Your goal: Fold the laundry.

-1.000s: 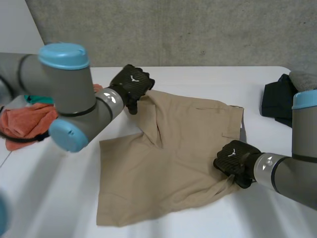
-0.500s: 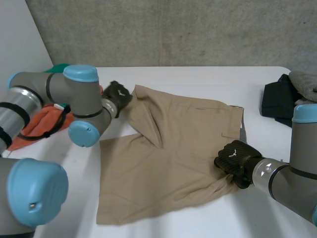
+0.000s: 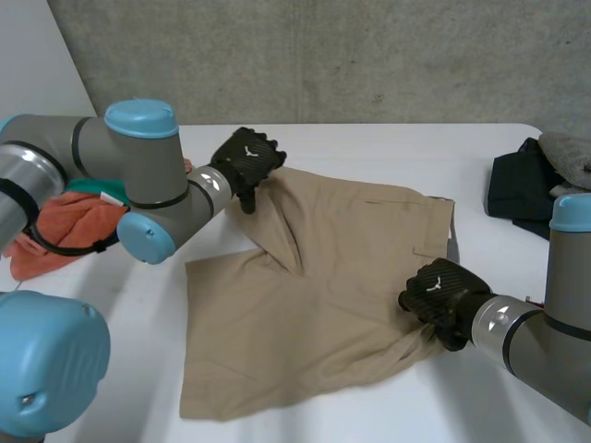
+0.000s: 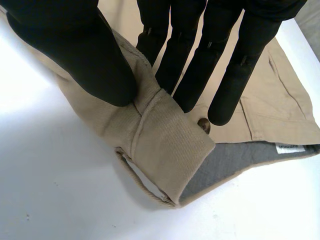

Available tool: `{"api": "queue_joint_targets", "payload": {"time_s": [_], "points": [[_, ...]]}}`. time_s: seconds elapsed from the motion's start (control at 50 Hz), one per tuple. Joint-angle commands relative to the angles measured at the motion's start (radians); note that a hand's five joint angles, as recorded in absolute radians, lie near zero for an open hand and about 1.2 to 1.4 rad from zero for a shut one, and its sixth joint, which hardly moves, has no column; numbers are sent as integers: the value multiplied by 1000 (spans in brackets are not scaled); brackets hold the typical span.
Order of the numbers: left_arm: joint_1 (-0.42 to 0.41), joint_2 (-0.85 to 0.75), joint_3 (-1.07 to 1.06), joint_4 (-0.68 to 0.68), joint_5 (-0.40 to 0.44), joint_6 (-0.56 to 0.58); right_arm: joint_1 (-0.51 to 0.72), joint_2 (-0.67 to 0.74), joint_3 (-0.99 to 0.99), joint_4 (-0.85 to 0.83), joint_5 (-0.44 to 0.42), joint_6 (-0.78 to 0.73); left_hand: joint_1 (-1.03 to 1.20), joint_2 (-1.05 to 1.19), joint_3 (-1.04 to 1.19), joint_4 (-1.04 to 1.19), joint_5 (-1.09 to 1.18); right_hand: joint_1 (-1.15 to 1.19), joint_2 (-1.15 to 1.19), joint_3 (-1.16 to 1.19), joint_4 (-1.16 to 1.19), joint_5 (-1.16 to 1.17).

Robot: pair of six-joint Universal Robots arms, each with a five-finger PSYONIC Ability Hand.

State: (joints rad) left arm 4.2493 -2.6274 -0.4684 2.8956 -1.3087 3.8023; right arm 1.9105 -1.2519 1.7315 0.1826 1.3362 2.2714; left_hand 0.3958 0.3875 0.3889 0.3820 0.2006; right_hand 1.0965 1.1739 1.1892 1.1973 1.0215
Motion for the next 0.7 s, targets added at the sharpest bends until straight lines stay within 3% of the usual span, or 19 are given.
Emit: {"api": "queue_joint_targets", "payload": {"time_s": [0.02,0.26,0.34,0.36,0.42,0.5,0.62,0.7], "points": [[3,-134,163,-70,43,83,-8,5,0,-14,-2,0,176,184,183,189,196,300,222,207,199,200],[14,-287,367,-236,78,241,-28,5,7,-34,-6,2,349,357,356,362,369,300,222,207,199,200],[21,-284,356,-227,63,260,-31,6,7,-38,-9,2,764,773,771,778,785,300,222,207,199,200],[20,-280,353,-201,43,261,-30,6,7,-38,-9,2,998,1006,1005,1012,1019,300,222,207,199,200],[18,-260,330,-162,-23,255,-27,6,7,-38,-9,0,1000,1009,1007,1014,1021,300,222,207,199,200],[17,-185,204,-121,-180,235,-21,3,8,-32,-9,2,1000,1009,1007,1014,1021,300,222,207,199,200],[8,-123,74,-78,-222,275,-8,-6,16,-29,-6,5,1000,1009,1007,1014,1021,300,222,207,199,200],[6,-117,48,-70,-311,327,4,-14,19,-25,-3,17,1000,1009,1007,1014,1021,300,222,207,199,200]]}}
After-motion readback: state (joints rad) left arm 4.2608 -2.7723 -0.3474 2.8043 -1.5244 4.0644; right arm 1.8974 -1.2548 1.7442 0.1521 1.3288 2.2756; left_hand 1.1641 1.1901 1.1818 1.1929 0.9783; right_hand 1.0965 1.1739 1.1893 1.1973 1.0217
